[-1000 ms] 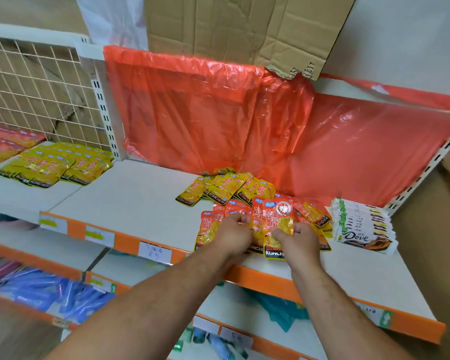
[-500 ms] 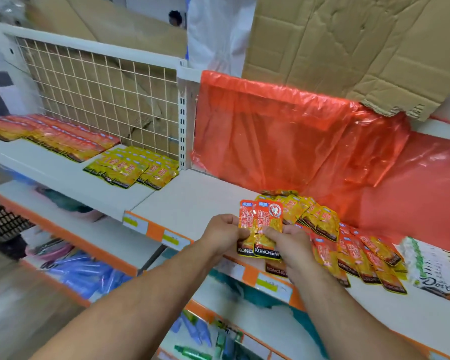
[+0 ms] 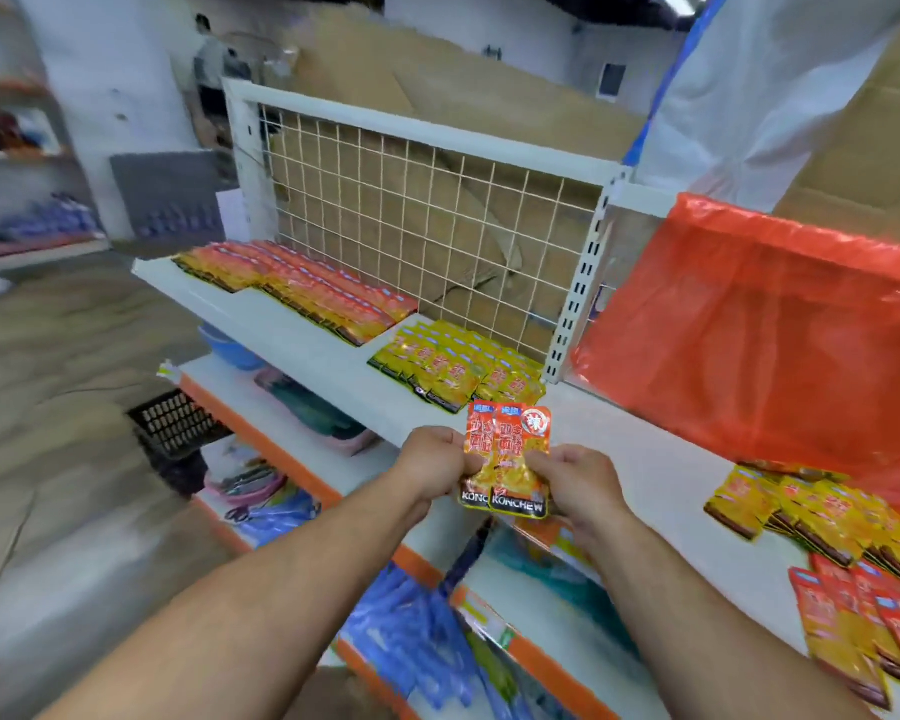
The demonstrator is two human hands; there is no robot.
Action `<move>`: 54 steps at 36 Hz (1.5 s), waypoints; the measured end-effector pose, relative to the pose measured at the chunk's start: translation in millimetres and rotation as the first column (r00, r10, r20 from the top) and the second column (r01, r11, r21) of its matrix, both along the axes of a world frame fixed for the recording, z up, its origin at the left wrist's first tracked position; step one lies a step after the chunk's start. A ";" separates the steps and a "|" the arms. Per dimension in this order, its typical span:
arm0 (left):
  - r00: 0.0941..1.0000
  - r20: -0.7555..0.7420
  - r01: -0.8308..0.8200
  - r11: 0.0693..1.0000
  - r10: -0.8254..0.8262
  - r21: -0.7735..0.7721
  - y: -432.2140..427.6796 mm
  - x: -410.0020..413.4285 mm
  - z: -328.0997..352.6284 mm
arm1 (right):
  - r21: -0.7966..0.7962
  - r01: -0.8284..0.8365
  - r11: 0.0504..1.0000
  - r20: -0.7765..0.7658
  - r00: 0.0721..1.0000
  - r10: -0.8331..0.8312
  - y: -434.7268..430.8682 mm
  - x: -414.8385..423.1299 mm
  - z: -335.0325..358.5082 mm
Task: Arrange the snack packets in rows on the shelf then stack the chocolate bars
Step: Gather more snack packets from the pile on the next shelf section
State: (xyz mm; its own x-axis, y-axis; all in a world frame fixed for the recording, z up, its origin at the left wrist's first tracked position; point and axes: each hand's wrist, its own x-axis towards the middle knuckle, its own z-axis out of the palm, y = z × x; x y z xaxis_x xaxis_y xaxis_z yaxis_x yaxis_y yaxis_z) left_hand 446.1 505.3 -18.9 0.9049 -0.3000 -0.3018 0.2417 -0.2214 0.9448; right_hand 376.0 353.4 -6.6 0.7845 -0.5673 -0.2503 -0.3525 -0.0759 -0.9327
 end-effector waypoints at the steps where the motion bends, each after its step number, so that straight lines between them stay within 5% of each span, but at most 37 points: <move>1: 1.000 0.001 -0.019 1.000 0.019 0.005 10.5 7.4 -0.8 | 0.020 -0.016 1.000 0.006 1.000 0.016 9.9 8.7 0.3; 27: 0.888 0.045 -0.459 0.888 0.459 0.003 154.4 229.3 -1.0 | 0.134 -0.453 0.882 0.100 0.891 0.442 123.0 285.1 -4.4; 38: 0.869 0.006 -0.494 0.868 0.495 -0.052 209.4 303.4 -8.8 | 0.085 -0.455 0.887 0.075 0.890 0.449 173.8 358.4 -3.4; 54: 0.940 0.083 -0.334 0.942 0.330 0.036 336.6 420.1 -6.1 | 0.074 -0.273 0.959 0.088 0.960 0.267 294.5 443.0 -11.3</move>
